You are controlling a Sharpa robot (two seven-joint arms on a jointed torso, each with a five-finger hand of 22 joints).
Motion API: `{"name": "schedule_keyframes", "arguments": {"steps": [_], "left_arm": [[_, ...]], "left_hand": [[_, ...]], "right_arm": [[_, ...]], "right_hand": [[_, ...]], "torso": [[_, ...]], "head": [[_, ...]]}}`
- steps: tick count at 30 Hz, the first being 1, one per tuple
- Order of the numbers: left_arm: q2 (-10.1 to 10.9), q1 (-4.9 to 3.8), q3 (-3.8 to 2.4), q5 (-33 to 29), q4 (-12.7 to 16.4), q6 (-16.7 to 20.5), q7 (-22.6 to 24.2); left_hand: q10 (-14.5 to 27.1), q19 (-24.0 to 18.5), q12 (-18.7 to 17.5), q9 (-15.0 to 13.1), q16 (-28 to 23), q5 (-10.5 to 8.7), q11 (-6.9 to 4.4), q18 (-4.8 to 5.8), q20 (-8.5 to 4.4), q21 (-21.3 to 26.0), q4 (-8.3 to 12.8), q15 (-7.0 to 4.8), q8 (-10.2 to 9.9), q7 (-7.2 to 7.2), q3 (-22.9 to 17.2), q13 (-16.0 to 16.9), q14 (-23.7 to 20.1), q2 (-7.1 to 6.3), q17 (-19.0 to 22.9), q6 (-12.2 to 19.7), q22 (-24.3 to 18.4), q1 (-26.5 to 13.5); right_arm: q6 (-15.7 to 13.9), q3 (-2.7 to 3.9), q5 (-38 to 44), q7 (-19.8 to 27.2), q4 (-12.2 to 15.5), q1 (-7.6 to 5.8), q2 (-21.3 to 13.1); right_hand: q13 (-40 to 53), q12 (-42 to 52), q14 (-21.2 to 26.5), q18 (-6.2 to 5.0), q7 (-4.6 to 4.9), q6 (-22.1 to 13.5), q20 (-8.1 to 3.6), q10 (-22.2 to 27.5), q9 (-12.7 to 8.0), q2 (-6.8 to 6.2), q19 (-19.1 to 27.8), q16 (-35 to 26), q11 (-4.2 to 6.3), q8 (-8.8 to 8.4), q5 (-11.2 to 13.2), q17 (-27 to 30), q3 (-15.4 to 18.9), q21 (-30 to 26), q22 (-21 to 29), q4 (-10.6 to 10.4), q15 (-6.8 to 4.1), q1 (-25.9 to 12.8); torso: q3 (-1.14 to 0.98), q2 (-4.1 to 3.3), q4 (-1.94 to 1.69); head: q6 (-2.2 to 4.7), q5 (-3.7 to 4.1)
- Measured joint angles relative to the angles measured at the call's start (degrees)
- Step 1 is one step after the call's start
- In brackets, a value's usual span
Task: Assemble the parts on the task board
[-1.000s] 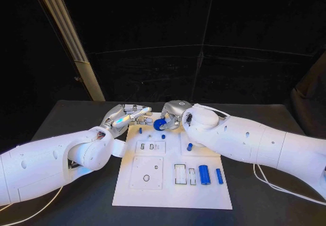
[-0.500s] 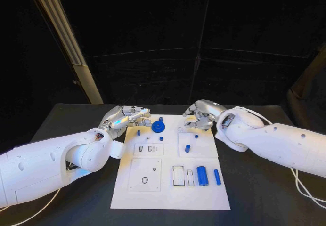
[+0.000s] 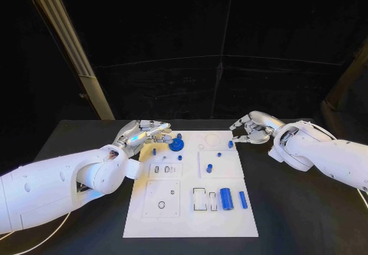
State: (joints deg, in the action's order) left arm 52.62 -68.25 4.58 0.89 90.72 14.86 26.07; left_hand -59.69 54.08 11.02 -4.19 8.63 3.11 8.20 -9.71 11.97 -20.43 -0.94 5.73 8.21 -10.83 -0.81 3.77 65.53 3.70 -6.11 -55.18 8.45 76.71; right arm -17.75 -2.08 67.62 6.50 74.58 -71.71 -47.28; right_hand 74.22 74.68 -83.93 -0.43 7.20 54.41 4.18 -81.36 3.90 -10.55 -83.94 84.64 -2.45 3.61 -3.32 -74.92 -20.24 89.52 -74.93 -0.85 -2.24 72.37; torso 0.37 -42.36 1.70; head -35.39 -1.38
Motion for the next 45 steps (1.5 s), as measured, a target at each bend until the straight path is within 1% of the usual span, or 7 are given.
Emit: {"name": "schedule_keyframes", "arguments": {"steps": [4,8,13,21,31,40,45], "left_arm": [[-0.25,0.03,0.02,0.00,-0.31,-0.06,0.00],[-0.42,0.05,0.02,0.01,-0.49,-0.14,0.00],[-0.53,0.10,0.02,0.01,-0.71,-0.19,0.00],[-0.56,0.14,0.03,0.01,-0.99,-0.27,0.00],[-0.63,0.16,0.03,0.01,-1.16,-0.36,0.00],[-0.64,0.18,0.04,0.01,-1.22,-0.44,0.00],[-0.64,0.18,0.04,0.01,-1.22,-0.51,-0.03]], "left_hand": [[0.00,0.00,0.00,0.00,0.00,0.00,0.00,0.00,0.00,0.00,0.00,0.00,0.00,0.00,0.00,0.00,0.00,0.00,0.00,0.00,-0.04,0.00],[0.00,0.00,0.00,-0.01,0.00,0.00,0.00,0.00,0.00,0.00,0.00,0.00,0.00,0.00,0.00,0.00,0.00,0.00,0.00,0.00,-0.05,0.00],[0.00,0.00,0.00,-0.01,0.00,0.00,0.00,0.00,0.00,0.00,0.00,0.00,0.00,0.00,0.00,0.00,0.00,0.00,0.00,0.00,-0.05,0.00],[0.00,0.00,0.00,-0.01,0.00,0.00,0.00,0.00,0.00,0.00,0.00,0.00,0.00,0.00,0.00,0.00,0.00,0.26,0.00,0.00,-0.04,0.26],[0.00,0.00,0.00,-0.01,0.00,0.00,0.00,0.00,0.00,0.00,0.00,0.00,0.00,0.00,0.00,0.00,0.00,0.27,0.00,0.00,-0.03,0.27],[0.00,0.00,0.00,-0.01,0.00,0.00,0.00,0.00,0.00,0.00,0.00,0.00,0.00,0.00,0.00,0.00,0.00,0.27,0.00,0.00,-0.03,0.27],[0.00,0.00,0.00,-0.02,0.00,0.00,0.00,0.00,0.00,0.00,0.00,0.00,0.00,0.00,0.00,0.00,0.00,0.27,0.00,0.00,-0.03,0.27]], "right_arm": [[0.53,0.00,-0.60,0.63,-2.04,0.13,0.75],[1.08,0.00,-0.89,0.85,-3.72,0.55,1.44],[1.97,0.00,-0.96,0.89,-5.54,1.42,2.33],[3.23,-0.02,-0.77,0.85,-6.68,2.74,3.07],[3.45,-0.02,-0.29,0.56,-7.71,3.21,4.27],[3.43,0.01,-0.05,0.09,-8.48,3.43,5.34],[3.43,0.00,0.03,-0.18,-8.93,3.69,5.65]], "right_hand": [[0.00,0.00,0.00,0.00,0.11,-0.12,0.00,0.00,-0.05,0.00,0.00,0.00,0.00,0.00,0.00,0.00,0.06,0.00,0.00,0.06,0.00,0.00],[0.00,0.00,0.00,0.00,0.25,-1.20,0.00,0.00,-0.15,0.00,0.00,0.00,0.00,0.00,0.00,0.00,0.41,0.00,0.00,0.19,0.00,0.00],[-0.16,0.00,0.00,0.00,0.38,-1.48,0.00,0.00,-0.15,0.00,0.00,0.00,0.00,0.00,0.00,0.00,0.46,-0.22,0.01,0.13,0.00,0.00],[-0.12,0.00,0.00,0.00,0.20,-1.66,0.00,0.00,-0.15,0.00,0.00,0.00,0.00,0.00,0.00,0.01,0.46,-0.22,0.01,0.13,0.00,0.00],[0.28,0.00,0.00,0.00,0.20,-1.66,0.00,-0.01,-0.10,0.02,0.00,0.22,0.00,0.00,0.00,0.01,0.61,-0.22,0.01,-0.02,0.00,-0.02],[0.68,0.29,0.00,0.00,0.02,-0.78,-0.01,-0.01,0.10,1.37,0.00,0.22,0.00,0.34,0.00,0.01,0.60,-0.22,0.02,-0.02,0.00,-0.45],[0.68,0.68,0.00,0.00,-0.14,0.77,-0.01,-0.22,0.28,2.74,0.00,0.44,0.22,0.69,0.00,0.01,0.43,-0.22,0.01,-0.18,0.00,-0.74]], "torso": [[-0.27,-0.07,0.13],[-0.38,-0.11,0.15],[-0.42,-0.13,0.15],[-0.42,-0.13,0.15],[-0.45,-0.10,0.13],[-0.47,-0.07,0.09],[-0.49,-0.06,0.06]], "head": [[-0.06,0.04],[-0.26,0.15],[-0.53,0.15],[-0.88,0.28],[-0.93,0.35],[-1.25,0.52],[-1.30,0.53]]}}
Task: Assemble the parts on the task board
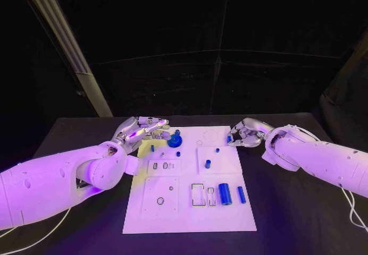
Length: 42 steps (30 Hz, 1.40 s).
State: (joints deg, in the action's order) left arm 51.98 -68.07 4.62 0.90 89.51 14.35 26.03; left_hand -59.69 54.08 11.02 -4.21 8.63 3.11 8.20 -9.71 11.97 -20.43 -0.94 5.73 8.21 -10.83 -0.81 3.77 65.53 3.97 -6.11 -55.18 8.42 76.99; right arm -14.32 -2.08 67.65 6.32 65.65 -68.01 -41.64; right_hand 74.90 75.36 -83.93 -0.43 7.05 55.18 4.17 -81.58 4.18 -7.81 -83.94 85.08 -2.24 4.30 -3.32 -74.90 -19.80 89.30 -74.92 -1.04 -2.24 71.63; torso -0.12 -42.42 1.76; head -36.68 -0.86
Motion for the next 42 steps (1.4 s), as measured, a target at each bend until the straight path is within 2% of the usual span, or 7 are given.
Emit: {"name": "schedule_keyframes", "arguments": {"steps": [4,17,42], "left_arm": [[0.03,0.00,0.00,0.00,0.01,-0.07,-0.04],[0.14,0.01,0.01,0.00,0.08,-0.30,-0.26],[0.15,0.01,0.02,0.01,0.07,-0.59,-0.66]], "left_hand": [[0.00,0.00,0.00,0.01,0.00,0.00,0.00,0.00,0.00,0.00,0.16,0.00,-0.23,0.00,-0.17,0.00,0.00,0.00,0.00,0.00,-0.07,0.00],[0.00,0.00,0.00,0.05,0.00,0.00,0.00,0.00,0.00,0.00,0.16,0.00,-0.23,0.00,-0.16,0.00,0.00,0.00,0.00,0.00,-0.06,0.00],[0.00,0.00,-0.23,0.03,-0.26,0.00,0.00,0.00,0.00,0.00,0.16,0.00,-0.23,0.00,-0.16,-0.05,0.00,0.00,0.00,0.00,-0.11,0.00]], "right_arm": [[-0.01,-0.01,0.03,-0.19,-0.19,0.04,0.05],[-0.01,-0.01,0.00,-0.66,-0.14,0.10,0.08],[-0.28,0.00,-0.17,-1.35,-0.46,0.11,0.73]], "right_hand": [[0.05,0.27,0.00,0.00,-0.21,1.49,0.00,-0.12,0.12,0.97,0.00,0.00,0.12,0.32,0.00,0.00,-0.39,0.00,0.00,0.06,0.00,-0.39],[0.04,0.27,0.00,0.00,-0.49,2.28,0.00,-0.20,0.17,0.97,0.00,0.22,0.20,0.33,0.00,0.00,-0.54,0.00,0.01,0.21,0.00,-0.38],[0.03,0.27,0.00,0.00,-0.32,2.11,0.00,-0.20,-0.11,1.22,0.00,0.22,0.20,0.13,0.00,-0.03,-0.79,0.05,0.01,0.82,0.00,-0.63]], "torso": [[-0.02,0.01,0.00],[-0.07,0.02,0.03],[-0.14,0.02,0.06]], "head": [[-0.10,0.01],[-0.37,-0.06],[-0.41,-0.10]]}}
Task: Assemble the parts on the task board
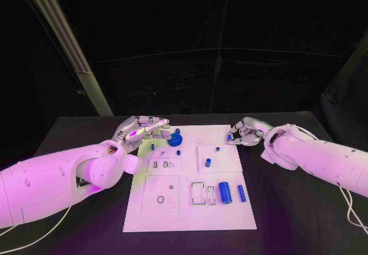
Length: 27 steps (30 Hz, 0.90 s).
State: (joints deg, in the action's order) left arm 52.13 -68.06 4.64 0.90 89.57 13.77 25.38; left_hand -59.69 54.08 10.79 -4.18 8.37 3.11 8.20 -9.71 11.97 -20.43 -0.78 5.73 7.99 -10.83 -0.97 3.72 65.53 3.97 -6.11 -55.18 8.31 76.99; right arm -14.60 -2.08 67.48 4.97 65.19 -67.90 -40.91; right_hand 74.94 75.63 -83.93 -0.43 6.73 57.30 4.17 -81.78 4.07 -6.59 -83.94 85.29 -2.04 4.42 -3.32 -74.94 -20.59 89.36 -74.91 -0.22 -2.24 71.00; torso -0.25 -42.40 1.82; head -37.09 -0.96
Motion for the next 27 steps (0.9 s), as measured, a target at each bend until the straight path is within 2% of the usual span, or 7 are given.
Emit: {"name": "schedule_keyframes", "arguments": {"steps": [5,8,13,19,23,27], "left_arm": [[0.00,0.00,0.00,0.00,0.00,-0.05,-0.06],[0.00,0.00,0.00,0.00,0.00,-0.08,-0.08],[0.00,0.00,0.01,0.00,0.00,-0.10,-0.13],[0.05,0.00,0.01,0.00,0.00,-0.12,-0.18],[0.16,0.00,0.01,0.00,0.07,-0.13,-0.21],[0.32,0.00,0.01,0.00,0.18,-0.13,-0.24]], "left_hand": [[0.00,0.00,0.00,0.00,0.00,0.00,0.00,0.00,0.00,0.00,0.00,0.00,0.00,0.00,0.00,0.00,0.00,0.00,0.00,0.00,0.00,0.00],[0.00,0.00,0.00,0.01,0.00,0.00,0.00,0.00,0.00,0.00,0.00,0.00,0.00,0.00,0.00,0.01,0.00,0.00,0.00,0.00,0.00,0.00],[0.00,0.00,0.00,0.06,0.00,0.00,0.00,0.00,0.00,0.00,0.16,0.00,0.00,0.00,0.16,0.01,0.00,0.00,0.00,0.00,0.01,0.00],[0.00,0.00,0.00,0.06,0.00,0.00,0.00,0.00,0.00,0.00,0.16,0.00,0.00,0.00,0.16,0.01,0.00,0.00,0.00,0.00,0.01,0.00],[0.00,0.00,0.00,0.05,0.00,0.00,0.00,0.00,0.00,0.00,0.16,0.00,0.00,0.00,0.16,0.01,0.00,0.00,0.00,0.00,0.01,0.00],[0.00,0.00,0.00,0.05,0.00,0.00,0.00,0.00,0.00,0.00,0.16,0.00,0.00,0.00,0.16,0.01,0.00,0.00,0.00,0.00,-0.01,0.00]], "right_arm": [[0.00,0.00,-0.01,-0.03,-0.06,0.00,0.10],[-0.06,0.00,-0.01,-0.02,-0.08,0.00,0.11],[-0.59,0.00,-0.20,0.24,0.03,0.00,0.11],[-2.33,0.00,-0.93,0.86,1.01,0.01,-0.08],[-3.88,0.02,-2.03,0.94,3.18,0.01,-1.15],[-5.04,0.10,-3.79,0.52,6.88,-0.03,-2.58]], "right_hand": [[0.00,0.39,-0.02,-0.01,-0.62,3.34,0.00,-0.53,0.42,1.39,0.00,0.00,0.53,0.74,0.00,0.00,-0.88,0.22,0.00,0.88,-0.02,0.04],[0.00,0.60,0.07,0.00,-1.27,5.65,-0.53,-0.79,0.49,1.91,-0.07,0.00,1.10,1.35,0.11,0.01,-1.52,0.42,0.00,1.53,-0.80,0.27],[0.00,0.76,-0.07,0.00,-0.82,6.43,-1.37,-1.02,0.68,3.09,-0.11,0.24,1.85,1.95,0.34,0.01,-2.57,0.44,0.00,2.75,-1.80,0.86],[0.00,0.88,-0.03,0.00,-0.82,6.45,-1.66,-1.02,0.68,3.53,0.01,0.24,1.85,1.97,0.55,0.01,-2.60,0.44,0.00,3.08,-1.89,0.44],[-0.01,0.88,-0.22,-0.01,-0.82,6.45,-1.77,-1.23,0.68,3.81,-0.11,0.24,2.06,1.98,0.40,0.01,-2.60,0.44,0.00,3.08,-2.08,0.16],[-0.01,0.88,-0.22,0.00,-0.82,6.46,-1.87,-1.02,0.68,3.81,-0.20,0.23,2.27,1.98,0.29,0.01,-2.44,0.44,0.00,3.23,-2.08,0.16]], "torso": [[-0.01,0.01,0.00],[-0.01,0.01,0.00],[-0.02,0.01,0.00],[-0.03,0.01,0.00],[-0.02,0.03,0.00],[0.06,0.08,0.01]], "head": [[-0.05,-0.03],[-0.05,-0.03],[-0.14,0.05],[-0.16,0.13],[-0.14,0.14],[-0.09,0.19]]}}
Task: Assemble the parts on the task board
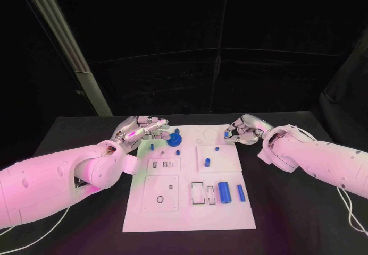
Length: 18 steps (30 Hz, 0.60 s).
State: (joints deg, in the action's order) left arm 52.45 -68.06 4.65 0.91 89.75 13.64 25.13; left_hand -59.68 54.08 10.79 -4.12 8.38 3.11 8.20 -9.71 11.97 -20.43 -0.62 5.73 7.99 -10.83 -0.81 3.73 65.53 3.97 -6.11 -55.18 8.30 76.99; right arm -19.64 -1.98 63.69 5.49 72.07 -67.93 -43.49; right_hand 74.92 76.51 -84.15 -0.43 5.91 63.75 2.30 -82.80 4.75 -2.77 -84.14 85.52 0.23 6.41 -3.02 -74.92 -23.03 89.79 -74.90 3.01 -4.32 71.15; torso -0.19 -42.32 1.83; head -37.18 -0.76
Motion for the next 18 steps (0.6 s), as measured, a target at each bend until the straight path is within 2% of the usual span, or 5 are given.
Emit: {"name": "schedule_keyframes", "arguments": {"steps": [5,10,18], "left_arm": [[0.25,-0.02,0.00,0.00,0.14,0.00,-0.02],[0.45,-0.07,0.00,0.00,0.15,0.00,-0.02],[0.55,-0.23,0.00,-0.28,0.02,-0.01,-0.02]], "left_hand": [[0.00,-0.18,0.00,0.00,0.00,0.00,0.00,0.00,0.18,0.00,0.00,0.00,0.00,0.00,0.00,0.00,0.00,0.00,0.00,0.00,-0.03,0.00],[0.00,-0.18,0.00,0.00,-0.23,0.00,0.00,0.00,0.18,0.00,0.00,0.00,-0.22,0.00,0.00,0.01,0.00,0.00,0.00,0.00,-0.03,0.00],[0.00,-0.18,-0.23,-0.01,-0.23,0.00,0.00,0.00,0.18,0.00,0.00,0.00,-0.22,0.00,0.00,0.01,0.00,0.00,0.00,0.00,-0.09,0.00]], "right_arm": [[-0.88,0.14,-1.01,-1.82,5.30,-0.76,-0.66],[-1.14,0.30,0.71,-5.63,9.03,-1.68,1.42],[-0.54,0.24,7.27,-10.98,9.86,-1.83,7.34]], "right_hand": [[0.00,0.00,0.00,0.00,0.00,0.00,0.00,0.00,0.00,0.20,0.00,-0.01,0.00,0.00,0.00,0.00,0.00,0.00,0.00,0.00,0.00,-0.20],[0.00,0.00,0.00,0.00,0.00,0.00,0.00,0.00,0.00,0.35,0.00,-0.01,0.00,-0.01,0.00,0.00,0.01,0.00,0.00,0.00,0.01,-0.35],[0.00,0.00,0.00,0.00,0.00,0.00,0.00,0.00,0.00,0.62,0.00,-0.01,-0.01,-0.34,0.02,0.01,0.02,0.00,0.00,0.00,0.01,-0.63]], "torso": [[0.13,0.07,0.01],[0.21,0.08,0.02],[0.21,0.03,-0.10]], "head": [[0.05,-0.05],[-0.40,-0.49],[-0.64,-1.27]]}}
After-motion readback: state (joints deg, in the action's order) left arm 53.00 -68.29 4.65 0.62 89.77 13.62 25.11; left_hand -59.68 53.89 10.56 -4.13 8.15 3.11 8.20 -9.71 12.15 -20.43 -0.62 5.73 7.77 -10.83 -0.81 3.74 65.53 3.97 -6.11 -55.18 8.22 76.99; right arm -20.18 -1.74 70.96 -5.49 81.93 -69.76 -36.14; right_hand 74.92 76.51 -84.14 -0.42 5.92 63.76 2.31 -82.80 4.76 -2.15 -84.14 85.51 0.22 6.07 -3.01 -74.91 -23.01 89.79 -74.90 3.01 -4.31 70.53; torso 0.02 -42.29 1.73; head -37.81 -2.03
